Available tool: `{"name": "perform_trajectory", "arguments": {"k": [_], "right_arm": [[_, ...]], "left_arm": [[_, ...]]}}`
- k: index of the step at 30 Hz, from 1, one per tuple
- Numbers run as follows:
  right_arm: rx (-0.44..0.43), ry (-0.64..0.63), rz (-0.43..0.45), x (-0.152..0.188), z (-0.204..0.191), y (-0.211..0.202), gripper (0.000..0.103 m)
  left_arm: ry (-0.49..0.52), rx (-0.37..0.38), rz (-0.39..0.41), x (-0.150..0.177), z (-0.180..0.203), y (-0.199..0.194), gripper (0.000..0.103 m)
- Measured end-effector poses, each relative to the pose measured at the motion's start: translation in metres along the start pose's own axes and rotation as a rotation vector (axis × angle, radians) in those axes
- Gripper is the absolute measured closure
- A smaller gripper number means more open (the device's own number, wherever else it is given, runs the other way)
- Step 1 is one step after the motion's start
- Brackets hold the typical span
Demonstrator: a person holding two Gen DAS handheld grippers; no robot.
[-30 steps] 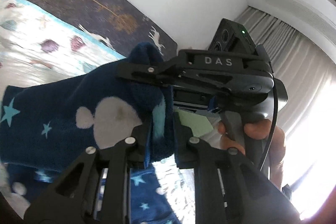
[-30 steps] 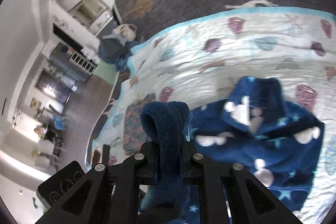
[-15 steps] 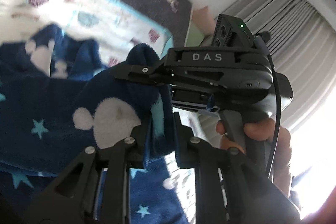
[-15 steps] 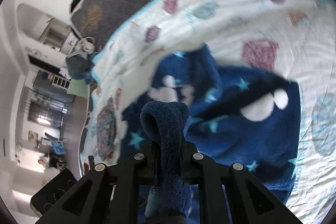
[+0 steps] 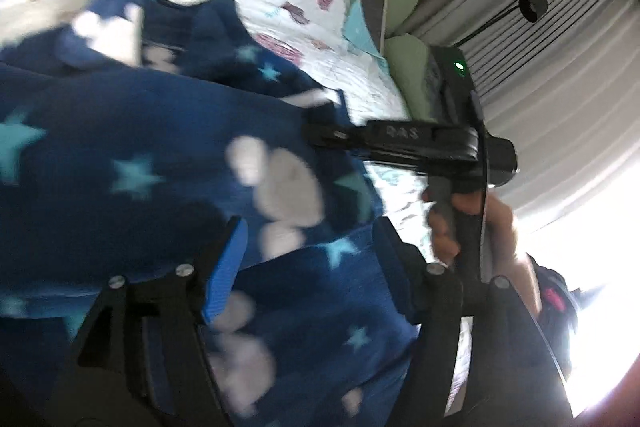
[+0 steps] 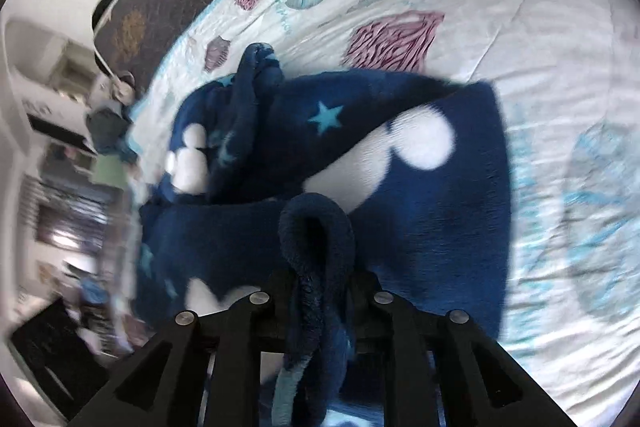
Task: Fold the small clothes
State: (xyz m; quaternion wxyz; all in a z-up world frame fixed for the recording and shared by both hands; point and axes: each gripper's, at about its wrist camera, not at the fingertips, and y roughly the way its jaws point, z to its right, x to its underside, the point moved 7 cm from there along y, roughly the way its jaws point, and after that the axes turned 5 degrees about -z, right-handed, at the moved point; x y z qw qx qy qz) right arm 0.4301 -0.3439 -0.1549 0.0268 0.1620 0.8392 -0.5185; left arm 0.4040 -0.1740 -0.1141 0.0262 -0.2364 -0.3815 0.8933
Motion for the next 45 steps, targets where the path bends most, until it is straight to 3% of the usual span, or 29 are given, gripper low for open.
{"name": "perform_trajectory", "arguments": {"k": [1,2,4,5,6,7,9,11,14,17,19,21,25,28,32,36,39,42,45], "right_arm": [[0.065,-0.03,0.005,0.002,-0.001,-0.004,0.08],[0.172,-0.078,0.015,0.004,-0.003,-0.01,0.062],[0.439,-0.197,0.066,0.006,-0.011,-0.027,0.044],[0.558,-0.262,0.118,0.008,-0.02,-0.039,0.044],[0.59,-0.287,0.153,0.01,-0.028,-0.048,0.043],[0.564,-0.293,0.178,0.014,-0.037,-0.055,0.044],[0.383,-0.281,0.184,0.025,-0.058,-0.059,0.044],[0.217,-0.268,0.123,0.04,-0.074,-0.045,0.044],[0.102,-0.22,-0.02,0.055,-0.073,-0.007,0.045],[0.132,-0.196,-0.059,0.058,-0.05,0.019,0.052],[0.08,-0.149,-0.041,0.054,-0.045,0.013,0.056],[0.099,-0.115,-0.043,0.053,-0.043,0.001,0.057],[0.308,-0.148,0.05,0.06,-0.039,-0.052,0.04],[0.317,-0.169,0.121,0.084,-0.048,-0.094,0.027],[0.204,-0.155,0.184,0.138,-0.054,-0.137,0.021],[0.087,-0.121,0.195,0.208,-0.051,-0.162,0.019],[0.063,-0.117,0.169,0.263,-0.051,-0.158,0.019],[0.05,-0.116,0.122,0.321,-0.04,-0.144,0.019],[0.051,-0.078,0.078,0.366,-0.023,-0.119,0.019]], "left_arm": [[-0.001,-0.024,0.005,0.0,-0.008,-0.009,0.037],[-0.007,-0.048,0.009,0.003,-0.018,-0.021,0.037],[-0.018,-0.08,0.029,0.007,-0.035,-0.04,0.037],[-0.027,-0.113,0.05,0.009,-0.046,-0.053,0.037],[-0.036,-0.149,0.073,0.011,-0.057,-0.065,0.037],[-0.041,-0.169,0.085,0.009,-0.065,-0.071,0.037],[-0.07,-0.214,0.107,0.012,-0.085,-0.084,0.036],[-0.122,-0.213,0.114,0.014,-0.106,-0.088,0.036],[-0.189,-0.187,0.09,0.02,-0.128,-0.082,0.036],[-0.223,-0.171,0.062,0.023,-0.143,-0.067,0.036],[-0.232,-0.156,0.07,0.022,-0.149,-0.068,0.036],[-0.233,-0.165,0.07,0.023,-0.144,-0.075,0.036],[-0.119,-0.28,0.115,0.025,-0.121,-0.113,0.036],[-0.054,-0.311,0.149,0.043,-0.109,-0.145,0.035],[-0.05,-0.326,0.196,0.091,-0.108,-0.197,0.035],[-0.072,-0.323,0.188,0.15,-0.114,-0.235,0.028],[-0.102,-0.297,0.175,0.193,-0.116,-0.247,0.028],[-0.16,-0.213,0.163,0.242,-0.114,-0.247,0.028],[-0.141,-0.222,0.114,0.284,-0.107,-0.231,0.028]]}}
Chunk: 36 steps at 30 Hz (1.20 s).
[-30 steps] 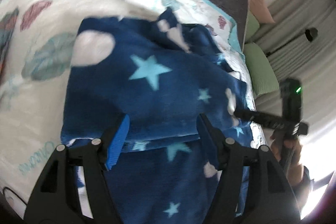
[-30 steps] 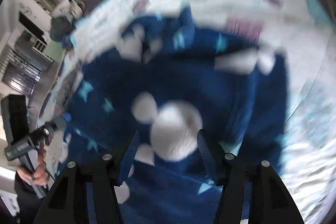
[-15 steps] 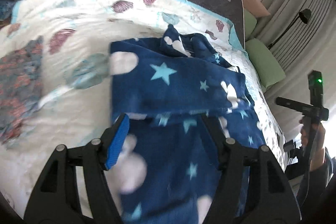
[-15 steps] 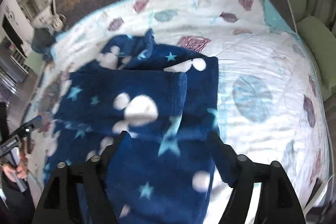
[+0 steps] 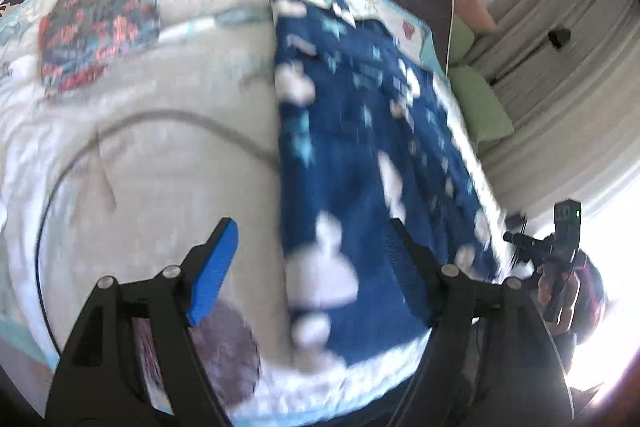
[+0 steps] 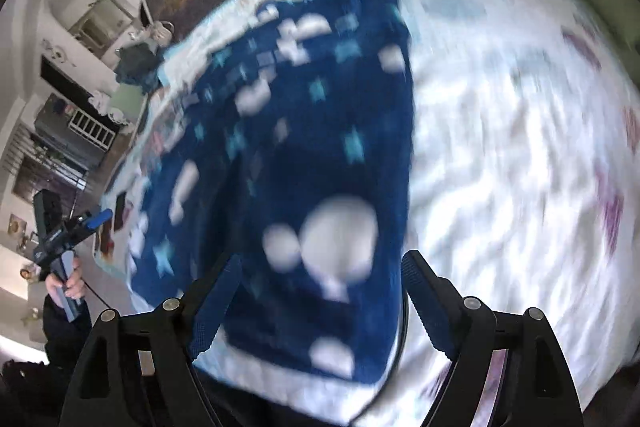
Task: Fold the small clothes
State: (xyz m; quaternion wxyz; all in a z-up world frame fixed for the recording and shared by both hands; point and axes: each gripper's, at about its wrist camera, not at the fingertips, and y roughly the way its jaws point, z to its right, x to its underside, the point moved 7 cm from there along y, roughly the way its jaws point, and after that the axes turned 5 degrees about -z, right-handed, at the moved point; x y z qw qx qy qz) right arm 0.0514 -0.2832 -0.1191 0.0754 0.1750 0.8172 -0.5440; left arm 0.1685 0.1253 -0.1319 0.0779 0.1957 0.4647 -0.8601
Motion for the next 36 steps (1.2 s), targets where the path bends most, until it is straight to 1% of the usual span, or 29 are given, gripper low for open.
{"name": "perform_trajectory", "arguments": {"k": [1,2,5,6,8,9,10,11,13,16,19,21,23,25,28,31,32,34,35,36], "right_arm": [[-0.006,0.017,-0.009,0.011,0.004,0.006,0.019],[-0.013,0.045,-0.018,0.022,0.01,0.015,0.019],[0.046,0.087,-0.019,0.04,0.027,0.029,0.019],[0.032,0.103,-0.019,0.043,0.03,0.033,0.019],[-0.036,0.154,-0.003,0.045,0.035,0.035,0.018],[-0.08,0.182,0.012,0.042,0.037,0.034,0.017],[-0.12,0.204,0.021,0.043,0.038,0.032,0.017],[-0.19,0.228,0.024,0.043,0.038,0.032,0.017],[-0.282,0.268,0.016,0.041,0.038,0.033,0.017],[-0.319,0.281,0.023,0.039,0.037,0.032,0.017],[-0.365,0.294,0.037,0.038,0.036,0.032,0.017],[-0.389,0.327,0.054,0.036,0.038,0.032,0.019],[-0.4,0.335,0.067,0.037,0.042,0.03,0.024],[-0.4,0.323,0.062,0.037,0.039,0.033,0.025],[-0.408,0.304,0.045,0.041,0.03,0.032,0.025],[-0.419,0.246,0.041,0.041,0.014,0.026,0.025],[-0.421,0.223,0.029,0.04,0.009,0.027,0.025],[-0.377,0.191,0.003,0.039,0.002,0.034,0.025],[-0.34,0.184,-0.014,0.039,0.003,0.04,0.025],[-0.328,0.189,-0.021,0.039,0.004,0.044,0.025]], "left_arm": [[0.009,-0.002,-0.013,0.008,0.002,0.003,0.028],[0.02,0.005,-0.043,0.021,0.004,0.012,0.028],[0.007,-0.001,-0.092,0.041,0.002,0.032,0.028],[-0.005,0.005,-0.108,0.046,0.002,0.041,0.028],[-0.015,0.019,-0.13,0.053,0.003,0.053,0.028],[-0.006,0.01,-0.117,0.054,0.004,0.055,0.027],[0.02,-0.003,-0.092,0.053,0.008,0.055,0.023],[0.026,-0.004,-0.091,0.052,0.011,0.056,0.022],[0.001,0.01,-0.102,0.049,0.012,0.058,0.02],[-0.041,0.094,-0.114,0.045,0.015,0.059,0.02],[-0.101,0.157,-0.109,0.043,0.013,0.062,0.02],[-0.141,0.196,-0.102,0.042,0.012,0.061,0.02],[-0.168,0.252,-0.117,0.044,0.012,0.061,0.022],[-0.193,0.282,-0.132,0.047,0.012,0.062,0.03],[-0.189,0.29,-0.143,0.052,0.013,0.06,0.034],[-0.185,0.321,-0.167,0.059,0.018,0.06,0.035],[-0.181,0.316,-0.168,0.059,0.02,0.061,0.035],[-0.172,0.308,-0.173,0.058,0.021,0.062,0.035],[-0.184,0.311,-0.17,0.057,0.021,0.063,0.035],[-0.193,0.315,-0.169,0.055,0.021,0.064,0.035]]}}
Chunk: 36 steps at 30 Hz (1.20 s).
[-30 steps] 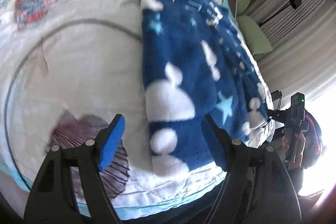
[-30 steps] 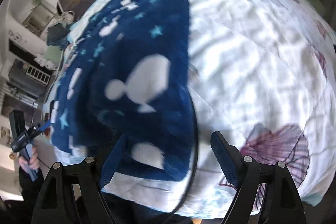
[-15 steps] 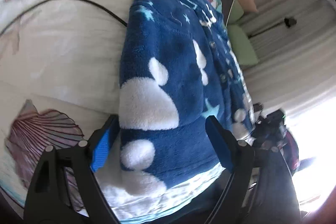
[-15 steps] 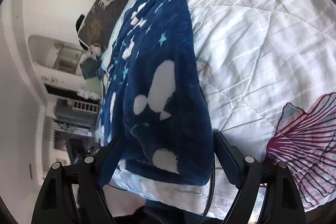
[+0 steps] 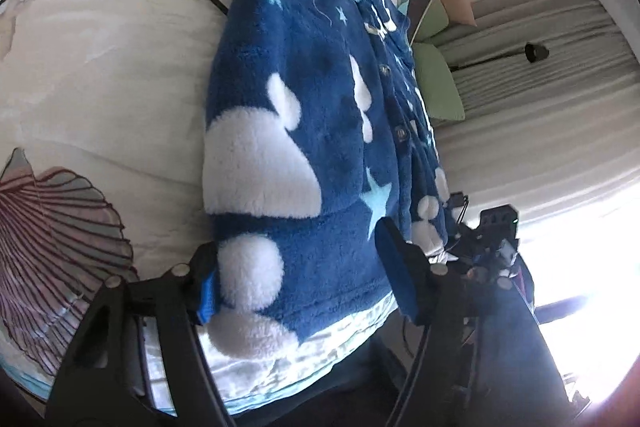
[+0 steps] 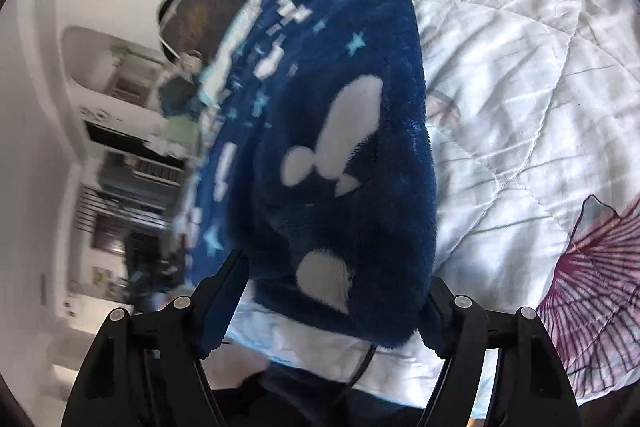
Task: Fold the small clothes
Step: 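Grasp the folded robe end with the right tool while the left tool grasps the white-trimmed edge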
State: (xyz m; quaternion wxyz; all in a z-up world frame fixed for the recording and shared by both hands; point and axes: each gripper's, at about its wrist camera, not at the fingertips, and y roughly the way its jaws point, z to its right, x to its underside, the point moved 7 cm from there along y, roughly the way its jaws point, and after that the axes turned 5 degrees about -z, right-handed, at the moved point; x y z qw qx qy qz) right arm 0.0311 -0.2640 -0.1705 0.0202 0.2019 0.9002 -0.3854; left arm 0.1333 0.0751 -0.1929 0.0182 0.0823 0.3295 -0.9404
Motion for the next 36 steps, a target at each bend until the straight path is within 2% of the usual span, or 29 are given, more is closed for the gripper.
{"name": "perform_trajectory", "arguments": {"k": [3,4,6,7,8,9,10,11,13,16,19,21,25,30,36], "right_arm": [[-0.027,0.036,0.005,-0.001,0.01,0.006,0.028],[-0.037,0.043,0.013,-0.002,0.013,0.005,0.033],[-0.014,0.046,0.028,-0.004,0.018,0.003,0.051],[0.006,0.051,0.035,-0.004,0.021,0.002,0.066],[0.023,0.068,0.041,-0.002,0.026,-0.001,0.073],[0.016,0.082,0.043,-0.001,0.03,-0.002,0.075],[0.003,0.088,0.045,-0.001,0.031,-0.002,0.078],[-0.001,0.086,0.049,0.0,0.032,-0.003,0.081],[0.005,0.079,0.06,0.002,0.033,-0.005,0.083],[0.014,0.076,0.085,0.001,0.03,-0.011,0.083],[0.036,0.058,0.113,-0.001,0.023,-0.017,0.084],[0.044,0.048,0.122,-0.005,0.016,-0.019,0.085],[0.03,0.029,0.141,-0.012,0.003,-0.028,0.085],[-0.076,0.041,0.154,-0.025,-0.018,-0.036,0.087],[-0.125,0.043,0.178,-0.042,-0.035,-0.043,0.087]], "left_arm": [[-0.026,0.023,0.004,-0.003,-0.002,0.001,0.035],[-0.032,0.028,0.006,-0.003,-0.003,0.001,0.035],[-0.044,0.028,0.013,-0.002,-0.003,-0.001,0.035],[-0.047,0.027,0.017,-0.003,-0.003,0.0,0.035],[-0.045,0.02,0.022,-0.003,-0.002,0.0,0.035],[-0.033,0.006,0.027,-0.003,-0.001,0.001,0.038],[-0.017,-0.015,0.028,-0.003,0.0,0.002,0.048],[-0.005,-0.038,0.025,-0.002,-0.002,0.002,0.053],[-0.001,-0.067,0.036,-0.001,-0.004,0.003,0.069],[-0.058,-0.015,0.053,-0.001,-0.008,0.0,0.077],[-0.022,-0.018,0.078,0.001,-0.001,-0.003,0.081],[0.007,-0.022,0.085,0.001,0.005,-0.004,0.083],[0.018,0.052,0.097,-0.01,0.022,-0.011,0.085],[0.047,0.108,0.113,-0.025,0.049,-0.013,0.086],[0.105,0.149,0.148,-0.039,0.076,-0.019,0.087]]}}
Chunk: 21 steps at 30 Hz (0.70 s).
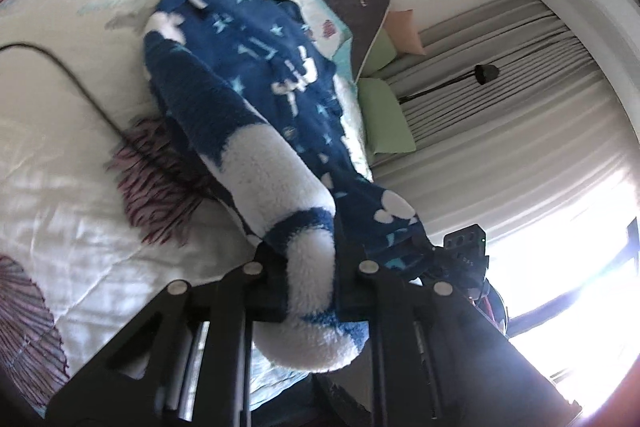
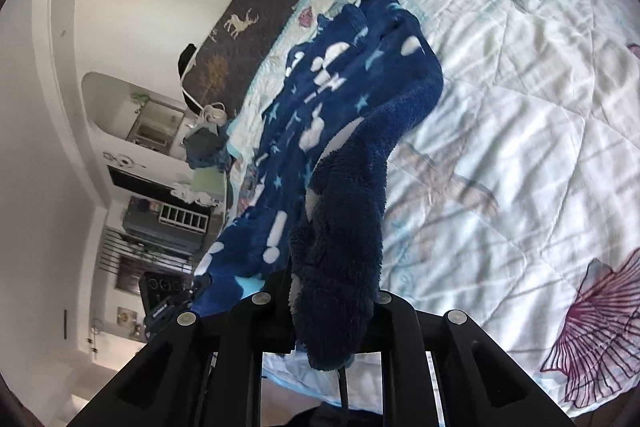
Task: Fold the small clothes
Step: 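Grasp the folded robe end with the right tool while the left tool grasps the white-trimmed edge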
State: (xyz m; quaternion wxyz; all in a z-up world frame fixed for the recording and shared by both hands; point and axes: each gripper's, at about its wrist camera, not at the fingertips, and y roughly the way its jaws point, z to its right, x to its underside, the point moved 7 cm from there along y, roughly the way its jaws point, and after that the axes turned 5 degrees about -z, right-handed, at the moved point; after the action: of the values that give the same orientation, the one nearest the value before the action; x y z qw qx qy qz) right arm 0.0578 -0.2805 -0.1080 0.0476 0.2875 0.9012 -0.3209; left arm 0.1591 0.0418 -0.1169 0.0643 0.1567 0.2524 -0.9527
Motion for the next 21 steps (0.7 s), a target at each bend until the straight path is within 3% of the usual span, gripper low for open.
{"name": "perform_trajectory", "arguments": {"k": [4,6,8,11,17,21], "right_arm": [[0.035,-0.021,0.0,-0.004,0.0,-0.002,0.087],[0.145,-0.042,-0.015,-0.003,0.01,0.0,0.081],[0.235,-0.046,-0.046,0.003,0.024,0.003,0.065],[0.283,0.004,-0.087,0.014,0.047,0.005,0.054],[0.289,0.018,-0.082,0.024,0.062,-0.005,0.054],[0.391,-0.062,-0.009,0.02,0.052,-0.025,0.054]], "left_arm": [[0.007,0.012,0.002,-0.007,0.005,0.0,0.087],[0.003,0.006,-0.002,-0.007,0.002,0.003,0.087],[-0.01,0.003,-0.011,-0.004,-0.005,0.005,0.087],[-0.031,-0.009,-0.027,0.001,-0.015,0.008,0.087],[-0.041,-0.021,-0.03,0.007,-0.02,0.005,0.087],[-0.035,-0.029,-0.03,0.008,-0.019,0.005,0.087]]}}
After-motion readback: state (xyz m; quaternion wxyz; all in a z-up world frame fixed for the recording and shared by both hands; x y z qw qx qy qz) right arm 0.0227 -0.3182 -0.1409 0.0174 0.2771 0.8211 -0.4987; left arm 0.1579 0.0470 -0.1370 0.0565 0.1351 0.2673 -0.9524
